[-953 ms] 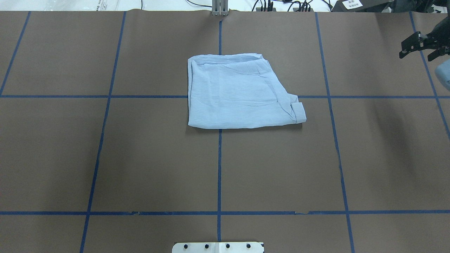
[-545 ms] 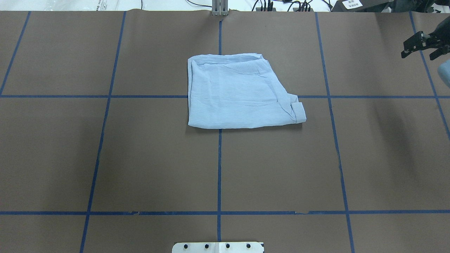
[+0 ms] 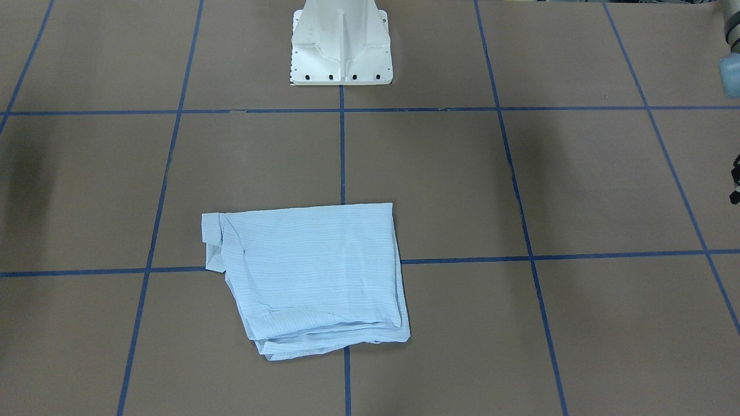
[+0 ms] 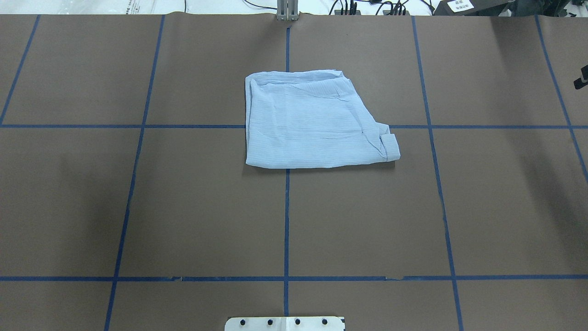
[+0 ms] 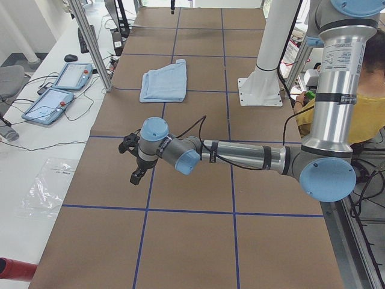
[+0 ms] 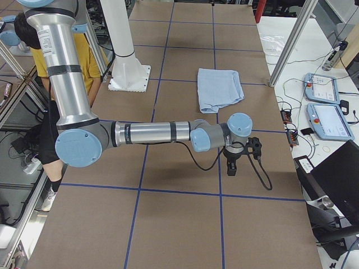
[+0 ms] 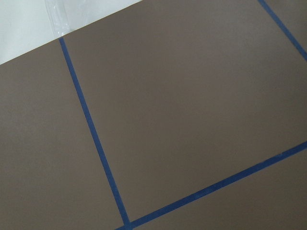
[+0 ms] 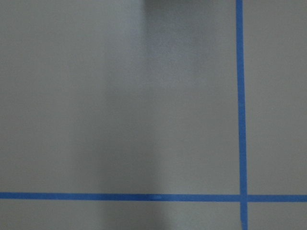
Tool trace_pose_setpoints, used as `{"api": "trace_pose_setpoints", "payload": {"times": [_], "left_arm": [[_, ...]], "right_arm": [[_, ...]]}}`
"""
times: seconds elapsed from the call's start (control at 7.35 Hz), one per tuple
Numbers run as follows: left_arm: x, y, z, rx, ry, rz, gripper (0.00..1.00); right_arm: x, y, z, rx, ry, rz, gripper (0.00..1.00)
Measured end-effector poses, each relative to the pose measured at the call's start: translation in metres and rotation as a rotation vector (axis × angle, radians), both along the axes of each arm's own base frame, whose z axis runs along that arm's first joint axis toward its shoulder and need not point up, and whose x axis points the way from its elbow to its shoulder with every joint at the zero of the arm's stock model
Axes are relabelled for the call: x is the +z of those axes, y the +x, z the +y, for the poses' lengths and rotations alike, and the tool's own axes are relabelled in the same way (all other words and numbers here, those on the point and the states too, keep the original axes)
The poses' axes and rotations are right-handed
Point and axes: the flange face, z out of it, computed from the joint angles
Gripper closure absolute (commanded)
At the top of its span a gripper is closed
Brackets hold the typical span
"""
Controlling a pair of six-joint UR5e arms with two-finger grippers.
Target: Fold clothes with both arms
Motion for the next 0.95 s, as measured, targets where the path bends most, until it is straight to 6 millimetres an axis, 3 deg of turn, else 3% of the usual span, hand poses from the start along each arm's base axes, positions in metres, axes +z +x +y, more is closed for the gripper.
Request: {"api": "trace_pose_setpoints", "payload": {"times": [0.41, 0.95], "left_arm": [[0.001, 0.001, -0.001, 0.008, 0.013, 0.000, 0.00], [-0.012, 0.004, -0.004, 0.017, 0.037, 0.014, 0.00]], "right_arm": [[0.012, 0.004, 0.010, -0.012, -0.006, 0.004, 0.00], [0.002, 0.002, 0.017, -0.006, 0.010, 0.007, 0.00]]}}
